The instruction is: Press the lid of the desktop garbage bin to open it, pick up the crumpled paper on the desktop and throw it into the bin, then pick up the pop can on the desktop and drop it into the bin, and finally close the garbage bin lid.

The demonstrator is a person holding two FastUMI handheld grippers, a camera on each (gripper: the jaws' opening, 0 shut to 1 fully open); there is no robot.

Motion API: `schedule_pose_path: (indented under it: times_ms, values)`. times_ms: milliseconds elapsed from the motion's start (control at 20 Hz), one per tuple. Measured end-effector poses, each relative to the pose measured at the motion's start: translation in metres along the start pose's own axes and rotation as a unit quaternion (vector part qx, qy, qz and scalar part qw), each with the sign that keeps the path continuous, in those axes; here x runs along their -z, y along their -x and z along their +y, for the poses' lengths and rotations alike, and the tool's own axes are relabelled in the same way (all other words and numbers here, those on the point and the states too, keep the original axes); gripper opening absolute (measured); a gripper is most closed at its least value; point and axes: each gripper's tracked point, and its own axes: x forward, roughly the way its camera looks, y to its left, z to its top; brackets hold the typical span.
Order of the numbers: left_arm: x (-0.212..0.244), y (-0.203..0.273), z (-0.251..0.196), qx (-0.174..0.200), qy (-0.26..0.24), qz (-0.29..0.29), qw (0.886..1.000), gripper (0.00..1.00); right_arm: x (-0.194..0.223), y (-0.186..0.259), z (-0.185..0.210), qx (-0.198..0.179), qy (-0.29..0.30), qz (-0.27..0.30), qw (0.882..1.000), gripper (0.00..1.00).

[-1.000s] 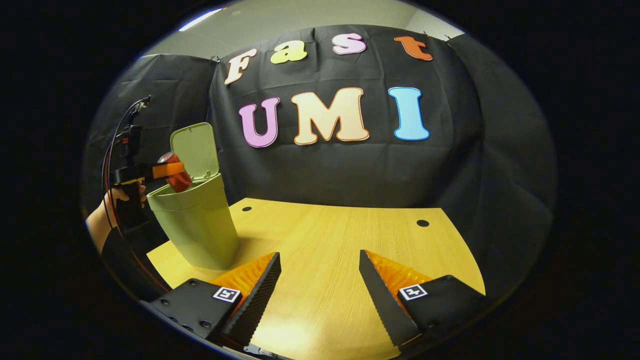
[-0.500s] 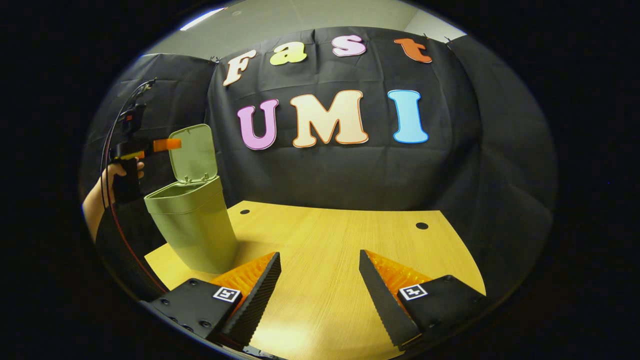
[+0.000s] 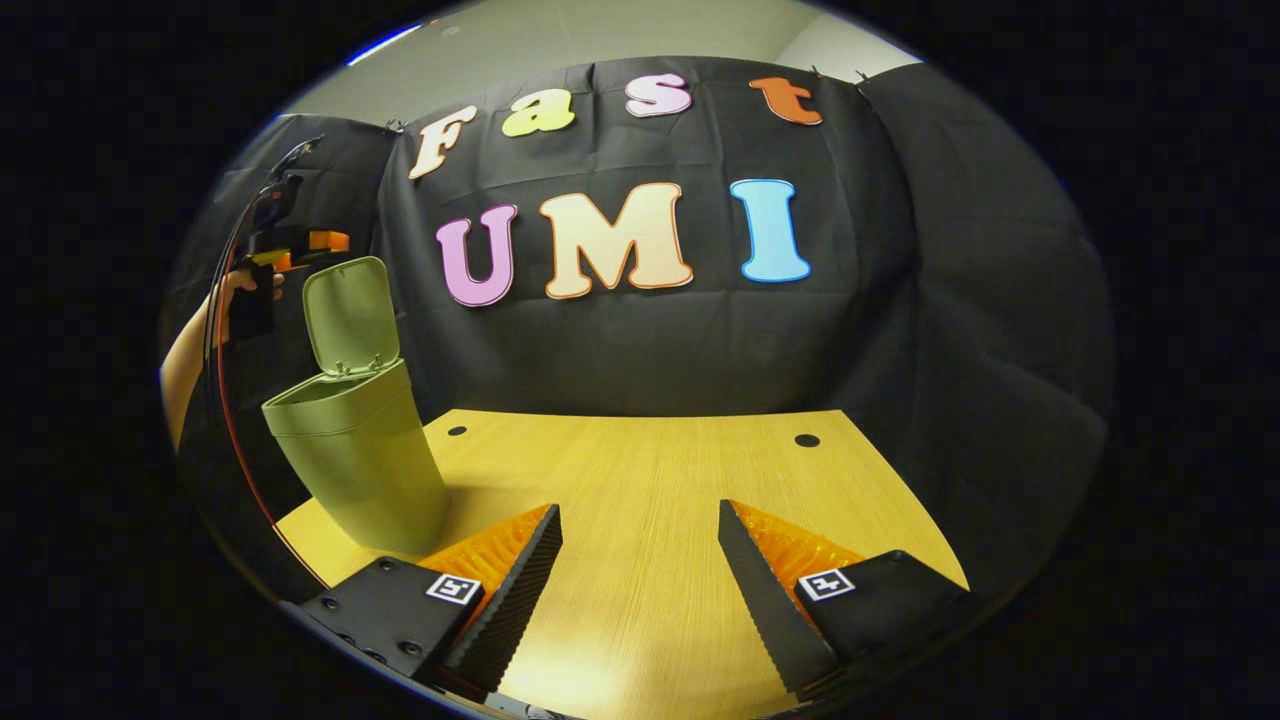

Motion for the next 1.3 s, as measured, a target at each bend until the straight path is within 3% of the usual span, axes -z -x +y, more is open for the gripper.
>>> schedule_pose_path:
  times_ms: [350,550,1300]
  values:
    - [0.019,-0.036,0.008,-0.009,-0.005,0.052,0.999,0.90,0.008,0.005,-0.005,0.013,-0.004,0.007,1.000,0.99]
    - [0.027,-0.039,0.003,0.002,0.027,0.085,0.996,0.92,0.012,0.003,-0.008,0.011,-0.010,0.013,1.000,0.99]
    - [0.036,0.040,-0.012,0.025,0.063,0.087,0.994,0.90,-0.005,-0.019,0.024,-0.046,0.014,0.016,0.999,0.98]
